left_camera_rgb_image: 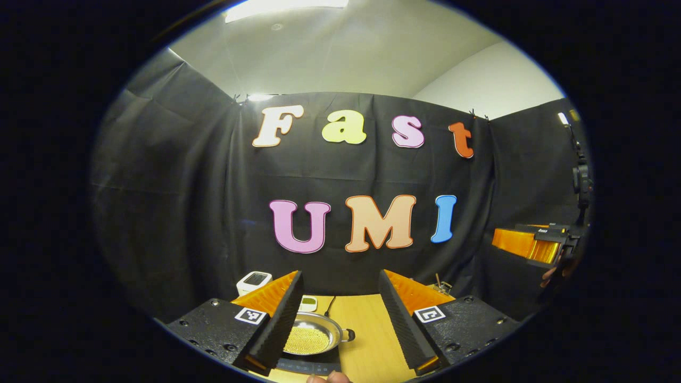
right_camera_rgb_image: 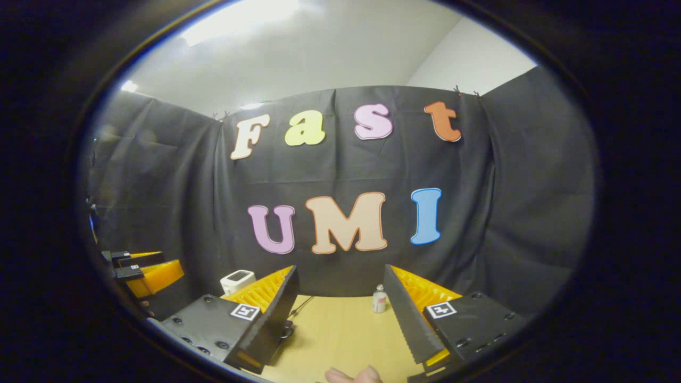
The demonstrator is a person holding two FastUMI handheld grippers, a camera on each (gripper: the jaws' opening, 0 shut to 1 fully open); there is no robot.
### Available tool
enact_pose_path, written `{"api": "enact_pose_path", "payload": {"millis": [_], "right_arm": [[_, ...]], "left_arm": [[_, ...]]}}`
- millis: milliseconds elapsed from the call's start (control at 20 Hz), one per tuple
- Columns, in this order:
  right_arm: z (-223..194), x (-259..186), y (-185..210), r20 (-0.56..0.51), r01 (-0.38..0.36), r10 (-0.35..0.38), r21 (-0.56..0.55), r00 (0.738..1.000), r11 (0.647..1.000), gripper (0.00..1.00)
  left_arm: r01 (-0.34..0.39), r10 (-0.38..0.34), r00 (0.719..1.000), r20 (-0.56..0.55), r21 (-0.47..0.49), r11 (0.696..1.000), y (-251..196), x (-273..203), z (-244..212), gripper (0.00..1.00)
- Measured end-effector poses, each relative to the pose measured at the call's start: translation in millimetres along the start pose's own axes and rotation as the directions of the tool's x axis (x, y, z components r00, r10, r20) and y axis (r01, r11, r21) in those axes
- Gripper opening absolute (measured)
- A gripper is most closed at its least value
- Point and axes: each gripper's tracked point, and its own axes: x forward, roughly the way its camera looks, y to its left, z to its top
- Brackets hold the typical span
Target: First push the handle of the pot to place it horizontally, then grasp the pot with both hands and set it on the induction cooktop.
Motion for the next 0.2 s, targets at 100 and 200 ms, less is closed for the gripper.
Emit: {"api": "enact_pose_path", "payload": {"millis": [100,200], "right_arm": [[2.3,-5.1,3.1,0.006,0.002,-0.002,-0.005,1.0,1.0,0.93],[1.3,-6.4,6.2,0.003,-0.001,0.001,0.002,1.0,1.0,0.94]], "left_arm": [[0.005,-0.005,1.0,0.006,-0.001,1.0,-2.5,-3.9,1.6,0.85],[0.003,-0.003,1.0,0.019,0.0,1.0,-1.9,-5.0,6.4,0.85]]}}
